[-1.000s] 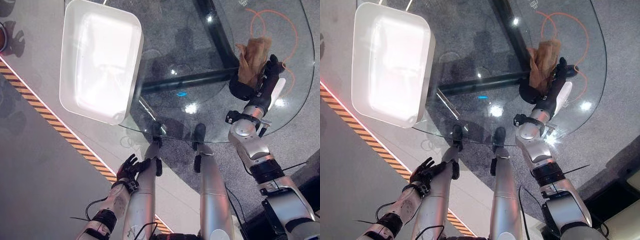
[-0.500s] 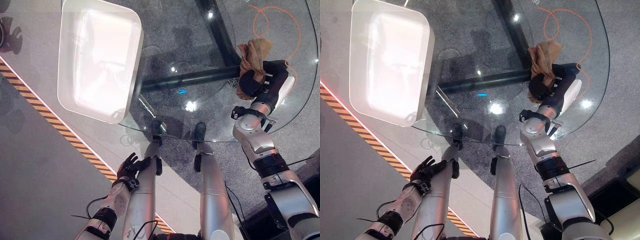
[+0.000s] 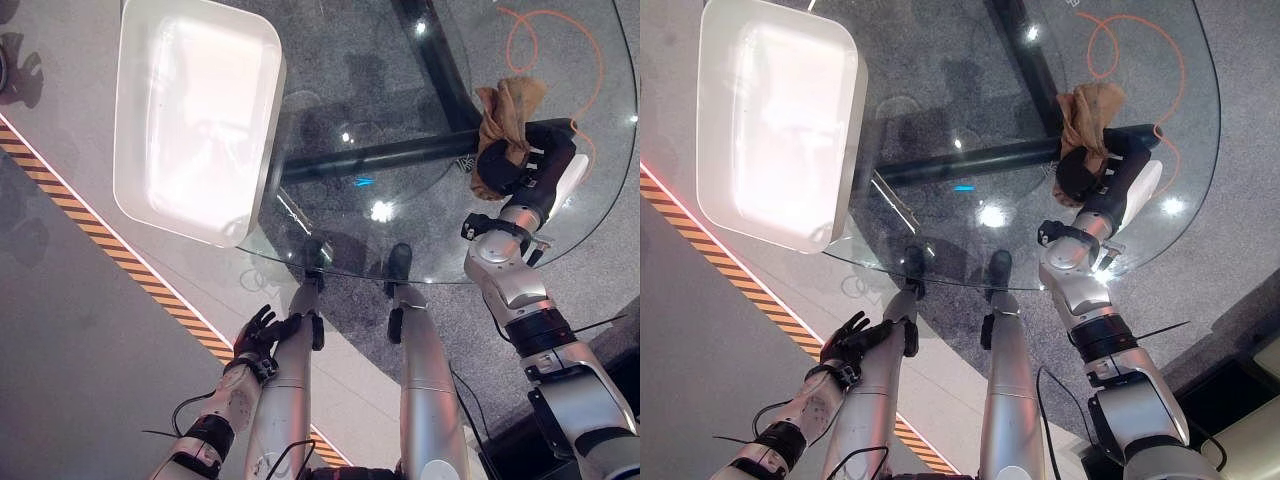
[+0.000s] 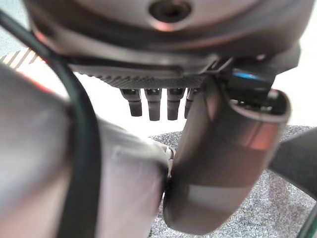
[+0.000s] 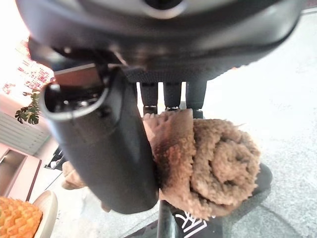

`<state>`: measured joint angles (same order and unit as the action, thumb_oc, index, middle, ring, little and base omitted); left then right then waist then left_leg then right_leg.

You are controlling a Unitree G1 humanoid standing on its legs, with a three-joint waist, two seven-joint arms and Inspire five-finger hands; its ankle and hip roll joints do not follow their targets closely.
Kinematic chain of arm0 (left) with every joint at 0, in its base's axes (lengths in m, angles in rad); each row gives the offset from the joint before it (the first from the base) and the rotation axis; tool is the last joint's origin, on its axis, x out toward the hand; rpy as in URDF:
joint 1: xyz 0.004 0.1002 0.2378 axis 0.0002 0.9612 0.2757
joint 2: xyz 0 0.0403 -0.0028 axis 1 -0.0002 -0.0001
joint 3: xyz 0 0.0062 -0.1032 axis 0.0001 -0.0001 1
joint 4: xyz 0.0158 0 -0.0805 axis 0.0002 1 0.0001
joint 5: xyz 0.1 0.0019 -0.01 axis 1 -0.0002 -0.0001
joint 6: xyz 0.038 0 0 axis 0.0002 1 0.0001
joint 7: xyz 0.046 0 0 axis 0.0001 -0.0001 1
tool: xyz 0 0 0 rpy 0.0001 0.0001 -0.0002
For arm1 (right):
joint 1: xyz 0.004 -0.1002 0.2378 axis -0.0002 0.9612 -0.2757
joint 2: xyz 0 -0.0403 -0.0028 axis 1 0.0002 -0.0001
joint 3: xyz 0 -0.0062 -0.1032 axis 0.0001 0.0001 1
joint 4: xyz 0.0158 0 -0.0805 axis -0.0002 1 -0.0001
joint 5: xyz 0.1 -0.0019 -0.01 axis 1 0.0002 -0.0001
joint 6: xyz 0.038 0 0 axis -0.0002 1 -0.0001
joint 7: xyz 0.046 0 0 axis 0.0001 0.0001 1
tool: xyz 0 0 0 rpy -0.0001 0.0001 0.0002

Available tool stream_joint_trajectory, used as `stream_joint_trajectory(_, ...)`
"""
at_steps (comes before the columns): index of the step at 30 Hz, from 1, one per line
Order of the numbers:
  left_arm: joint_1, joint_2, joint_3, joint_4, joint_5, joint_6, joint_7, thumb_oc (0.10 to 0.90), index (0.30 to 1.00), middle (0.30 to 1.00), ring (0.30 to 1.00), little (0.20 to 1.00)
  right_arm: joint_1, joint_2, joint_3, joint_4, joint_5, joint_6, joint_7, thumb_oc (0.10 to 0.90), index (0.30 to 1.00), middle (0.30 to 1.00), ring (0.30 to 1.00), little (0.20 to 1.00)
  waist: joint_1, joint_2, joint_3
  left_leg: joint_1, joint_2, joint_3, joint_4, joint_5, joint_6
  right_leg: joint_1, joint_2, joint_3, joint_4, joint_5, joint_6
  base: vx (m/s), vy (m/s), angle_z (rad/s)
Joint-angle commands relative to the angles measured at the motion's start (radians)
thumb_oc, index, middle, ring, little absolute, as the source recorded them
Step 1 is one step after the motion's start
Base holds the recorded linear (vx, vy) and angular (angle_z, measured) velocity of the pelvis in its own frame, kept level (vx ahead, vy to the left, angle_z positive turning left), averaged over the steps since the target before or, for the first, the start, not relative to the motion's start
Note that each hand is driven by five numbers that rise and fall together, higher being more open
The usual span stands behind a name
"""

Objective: Wipe the table with a cloth and put it in the basket.

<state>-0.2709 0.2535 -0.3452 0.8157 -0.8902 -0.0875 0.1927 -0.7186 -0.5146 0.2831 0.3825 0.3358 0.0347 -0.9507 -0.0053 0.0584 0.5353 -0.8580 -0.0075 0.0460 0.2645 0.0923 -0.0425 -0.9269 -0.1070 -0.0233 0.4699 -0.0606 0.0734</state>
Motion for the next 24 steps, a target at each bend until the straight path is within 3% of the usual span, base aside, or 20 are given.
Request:
stream_joint_trajectory(1, 0.096, -0.020, -0.026, 0.036, -0.012, 0.003, 0.052, 0.800, 0.900, 0.900, 0.900, 0.900, 0.004, -0.054, 0.039, -0.121, -0.093, -0.019, 0.097, 0.100, 0.300, 0.300, 0.300, 0.200, 0.010, 0.013, -0.015, -0.061, -0.062, 0.006, 0.138, -0.111, 0.003, -0.008, 0.032, -0.058, -0.127, 0.114, 0.017, 0.00, 0.000, 0.00)
stream_joint_trajectory(14, 0.101, -0.030, -0.018, 0.015, 0.007, 0.000, 0.033, 0.800, 0.900, 0.900, 0.900, 0.900, -0.051, 0.006, 0.172, -0.235, -0.089, 0.035, 0.391, 0.100, 0.300, 0.300, 0.300, 0.200, 0.024, 0.027, -0.015, -0.065, -0.066, 0.014, 0.135, -0.106, 0.000, -0.022, 0.019, -0.066, -0.119, 0.106, 0.010, 0.00, 0.028, 0.01)
stream_joint_trajectory(24, 0.089, -0.044, -0.028, 0.019, 0.000, -0.004, 0.034, 0.800, 0.900, 0.900, 0.900, 0.900, -0.070, 0.076, 0.284, -0.218, -0.087, 0.072, 0.491, 0.100, 0.300, 0.300, 0.300, 0.200, 0.036, 0.031, -0.015, -0.076, -0.066, 0.018, 0.143, -0.104, -0.001, -0.035, 0.016, -0.073, -0.107, 0.103, 0.008, 0.01, 0.032, 0.02)
